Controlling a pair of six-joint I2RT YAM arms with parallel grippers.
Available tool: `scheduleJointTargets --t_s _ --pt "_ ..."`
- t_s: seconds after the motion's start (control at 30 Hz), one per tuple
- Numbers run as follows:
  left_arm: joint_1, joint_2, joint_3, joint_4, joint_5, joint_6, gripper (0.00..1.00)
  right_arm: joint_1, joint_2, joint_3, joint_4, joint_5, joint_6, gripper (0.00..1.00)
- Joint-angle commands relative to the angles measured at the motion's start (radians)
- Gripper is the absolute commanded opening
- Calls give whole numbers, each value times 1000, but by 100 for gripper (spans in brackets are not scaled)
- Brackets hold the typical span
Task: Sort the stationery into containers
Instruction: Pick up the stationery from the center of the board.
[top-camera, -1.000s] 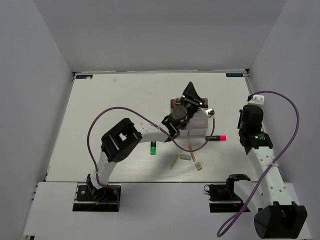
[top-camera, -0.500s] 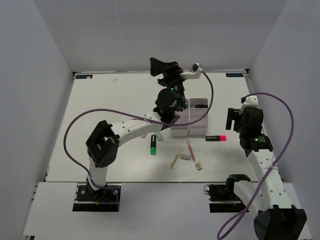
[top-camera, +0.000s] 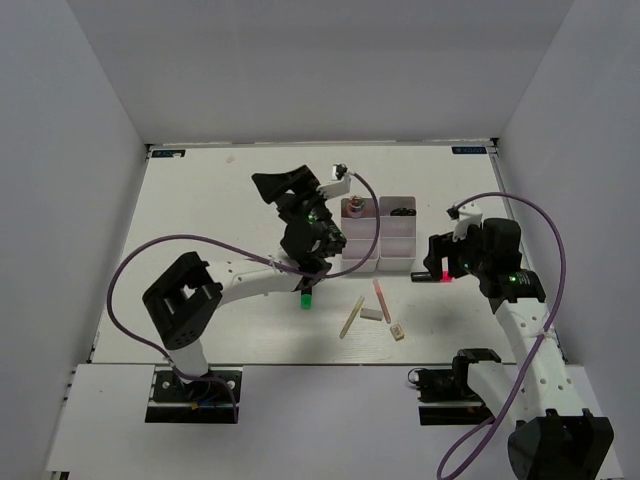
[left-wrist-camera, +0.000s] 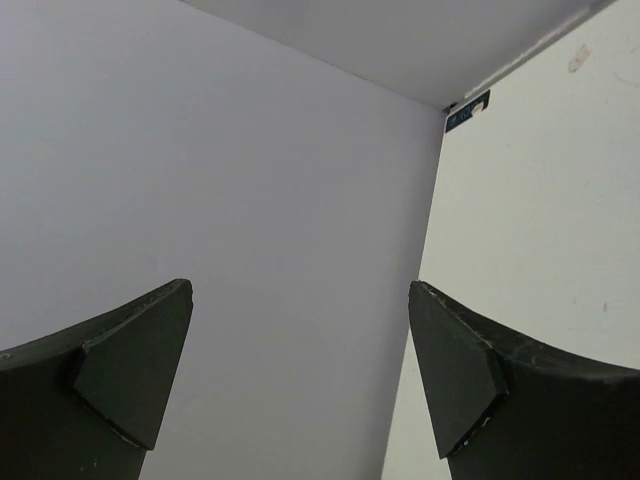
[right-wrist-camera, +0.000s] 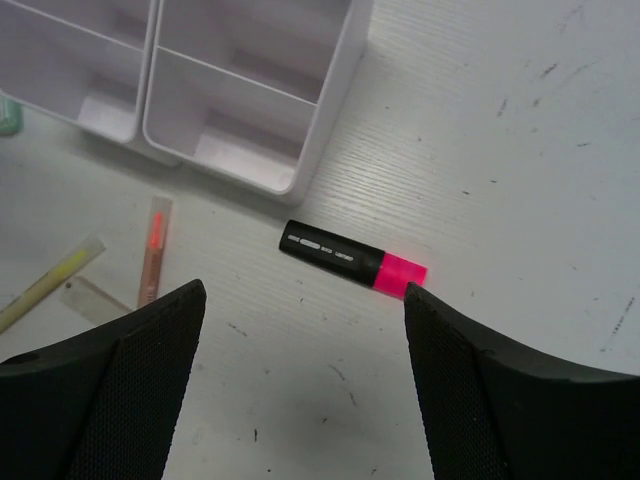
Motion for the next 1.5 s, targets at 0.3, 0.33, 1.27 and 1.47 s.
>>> scheduleJointTargets --t_s 0.3,0.33,1.27,1.47 --pt "0 15 719 -520 -10 -261 100 -1 -8 52 -9 -38 -8 82" --pt "-2 9 869 -636 16 -364 100 -1 -7 56 -9 -37 -10 82" --pt "496 -383 -59 -2358 1684 -2146 96 5 13 104 -56 -31 -43 50" --pt "485 -233 3 -2216 1615 -2228 91 4 13 72 -53 -41 -40 49"
